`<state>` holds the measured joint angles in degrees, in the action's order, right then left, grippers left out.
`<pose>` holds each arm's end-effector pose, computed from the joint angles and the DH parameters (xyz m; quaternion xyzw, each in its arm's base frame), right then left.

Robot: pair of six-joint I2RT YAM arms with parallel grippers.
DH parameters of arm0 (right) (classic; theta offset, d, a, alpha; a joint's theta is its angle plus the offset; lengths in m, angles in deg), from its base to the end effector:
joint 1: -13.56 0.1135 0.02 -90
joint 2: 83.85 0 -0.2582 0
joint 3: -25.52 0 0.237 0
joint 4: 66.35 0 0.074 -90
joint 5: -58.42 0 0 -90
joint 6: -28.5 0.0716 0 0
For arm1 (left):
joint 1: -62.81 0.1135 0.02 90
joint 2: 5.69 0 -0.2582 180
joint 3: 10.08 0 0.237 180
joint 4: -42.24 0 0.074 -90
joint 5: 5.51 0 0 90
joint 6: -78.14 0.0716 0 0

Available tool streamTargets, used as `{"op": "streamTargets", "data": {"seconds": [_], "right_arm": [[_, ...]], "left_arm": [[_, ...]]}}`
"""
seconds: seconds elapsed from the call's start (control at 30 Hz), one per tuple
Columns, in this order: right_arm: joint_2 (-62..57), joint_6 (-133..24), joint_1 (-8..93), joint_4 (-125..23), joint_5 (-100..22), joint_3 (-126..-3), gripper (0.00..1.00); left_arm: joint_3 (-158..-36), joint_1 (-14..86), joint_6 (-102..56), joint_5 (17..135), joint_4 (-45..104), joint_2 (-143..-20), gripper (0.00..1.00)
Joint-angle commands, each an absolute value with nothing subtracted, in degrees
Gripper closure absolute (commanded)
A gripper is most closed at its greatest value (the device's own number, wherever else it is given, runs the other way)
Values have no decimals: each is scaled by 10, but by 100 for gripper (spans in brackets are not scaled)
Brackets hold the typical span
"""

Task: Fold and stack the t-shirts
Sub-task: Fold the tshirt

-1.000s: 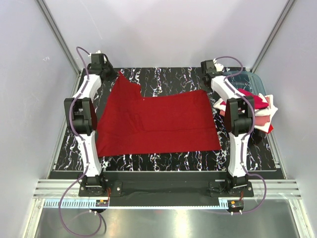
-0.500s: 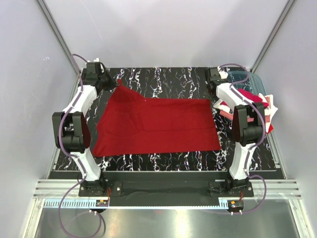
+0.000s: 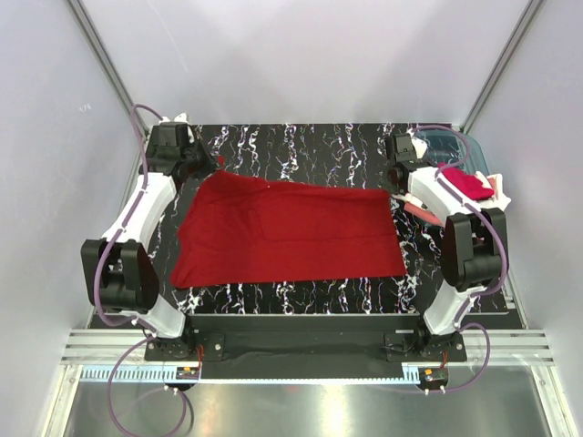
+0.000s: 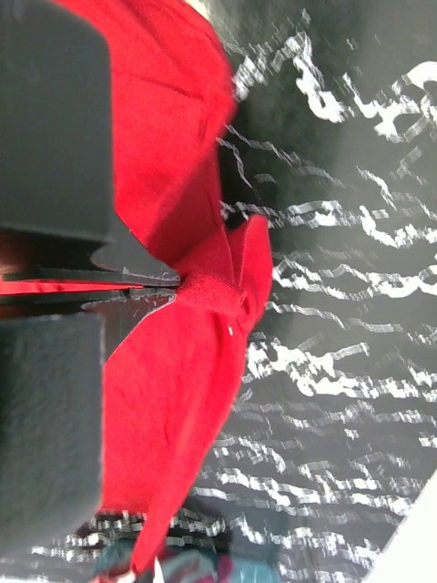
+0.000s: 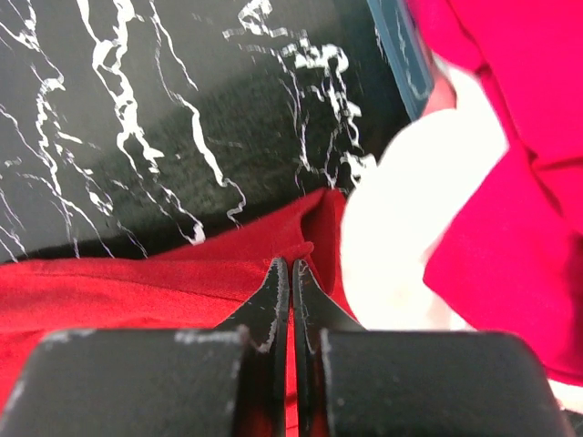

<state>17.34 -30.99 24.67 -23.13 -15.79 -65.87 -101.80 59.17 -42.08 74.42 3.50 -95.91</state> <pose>0.3861 0.0560 0.2123 0.2012 0.9186 -0.0102 0.3399 0.3714 -0.0362 0.2905 -0.1672 0.8775 -0.2041 0.4005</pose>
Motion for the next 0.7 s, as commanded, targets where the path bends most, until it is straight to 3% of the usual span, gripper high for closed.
{"op": "streamTargets", "data": {"seconds": [0.0,0.3,0.67], "right_arm": [[134,-301,247,-251,-165,-636,100],[91,-299,247,-254,-161,-601,100],[53,-290,247,-249,-143,-580,100]], "left_arm": [[-996,594,-388,792,1,-900,100],[-960,595,-351,867,-59,-822,100],[-907,595,-352,874,-65,-765,100]]}}
